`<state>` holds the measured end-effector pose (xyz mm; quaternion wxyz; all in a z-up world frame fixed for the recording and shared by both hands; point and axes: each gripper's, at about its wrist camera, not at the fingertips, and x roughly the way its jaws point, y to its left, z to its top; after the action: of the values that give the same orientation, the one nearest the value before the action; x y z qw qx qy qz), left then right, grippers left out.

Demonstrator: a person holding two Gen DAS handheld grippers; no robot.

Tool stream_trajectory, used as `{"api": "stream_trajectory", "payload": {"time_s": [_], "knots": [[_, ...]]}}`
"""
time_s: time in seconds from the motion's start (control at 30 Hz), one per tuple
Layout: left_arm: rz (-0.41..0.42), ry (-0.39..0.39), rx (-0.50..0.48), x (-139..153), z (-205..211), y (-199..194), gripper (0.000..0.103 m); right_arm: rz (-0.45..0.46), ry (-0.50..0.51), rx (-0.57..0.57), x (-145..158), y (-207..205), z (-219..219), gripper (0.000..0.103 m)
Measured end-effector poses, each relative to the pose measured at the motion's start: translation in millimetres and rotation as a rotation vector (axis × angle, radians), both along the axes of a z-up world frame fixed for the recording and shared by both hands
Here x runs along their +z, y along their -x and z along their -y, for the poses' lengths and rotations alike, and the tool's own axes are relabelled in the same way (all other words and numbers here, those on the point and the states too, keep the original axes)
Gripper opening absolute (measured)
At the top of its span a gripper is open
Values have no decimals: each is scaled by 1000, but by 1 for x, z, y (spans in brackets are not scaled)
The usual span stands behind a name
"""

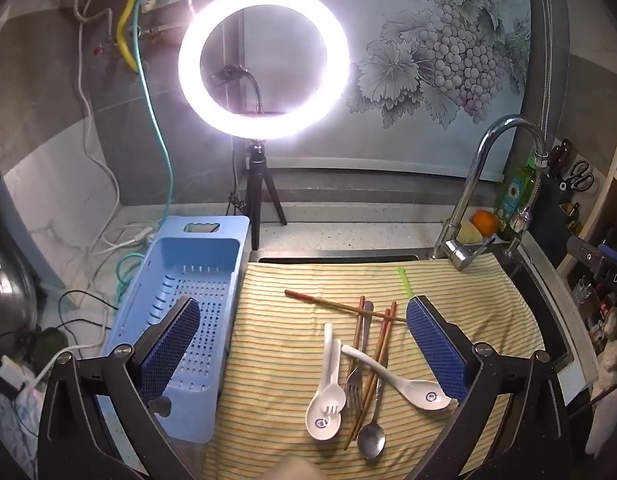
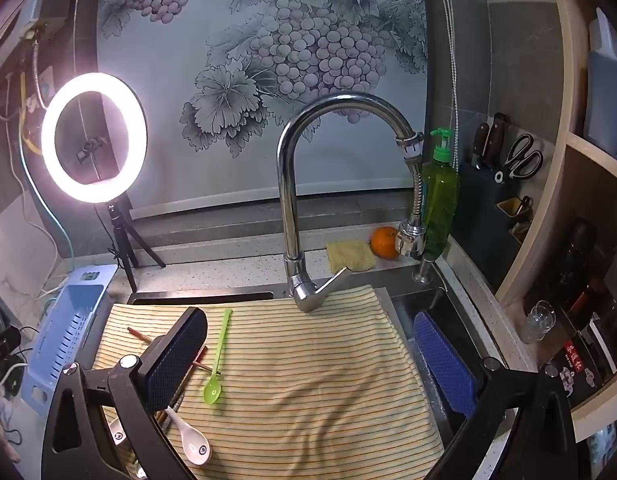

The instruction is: Organize utensils

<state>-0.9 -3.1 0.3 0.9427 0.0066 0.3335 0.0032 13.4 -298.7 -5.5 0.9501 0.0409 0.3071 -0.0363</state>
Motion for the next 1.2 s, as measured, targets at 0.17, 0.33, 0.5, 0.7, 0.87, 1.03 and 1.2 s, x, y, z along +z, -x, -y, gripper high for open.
{"api": "stream_trajectory", "payload": {"time_s": [0.17, 0.33, 0.5, 0.7, 0.87, 1.03, 1.2], "knots": [[-5, 35, -7, -2, 0, 0, 102, 1, 8, 0, 1, -1, -3, 102], [-9, 32, -3, -4, 0, 0, 102, -1, 15, 2, 2, -1, -8, 102], [-15, 28, -4, -5, 2, 0, 102, -6, 7, 5, 1, -4, -7, 102], [-18, 27, -7, -6, 4, 0, 102, -4, 8, 11, 0, -2, -5, 102], [-17, 26, -14, -6, 5, 1, 102, -5, -1, 13, -1, -3, -4, 102], [-18, 25, -19, -6, 5, 1, 102, -4, -1, 13, -1, -3, -5, 102], [-18, 22, -19, -6, 5, 1, 102, -3, 0, 13, -2, -3, -5, 102]]}}
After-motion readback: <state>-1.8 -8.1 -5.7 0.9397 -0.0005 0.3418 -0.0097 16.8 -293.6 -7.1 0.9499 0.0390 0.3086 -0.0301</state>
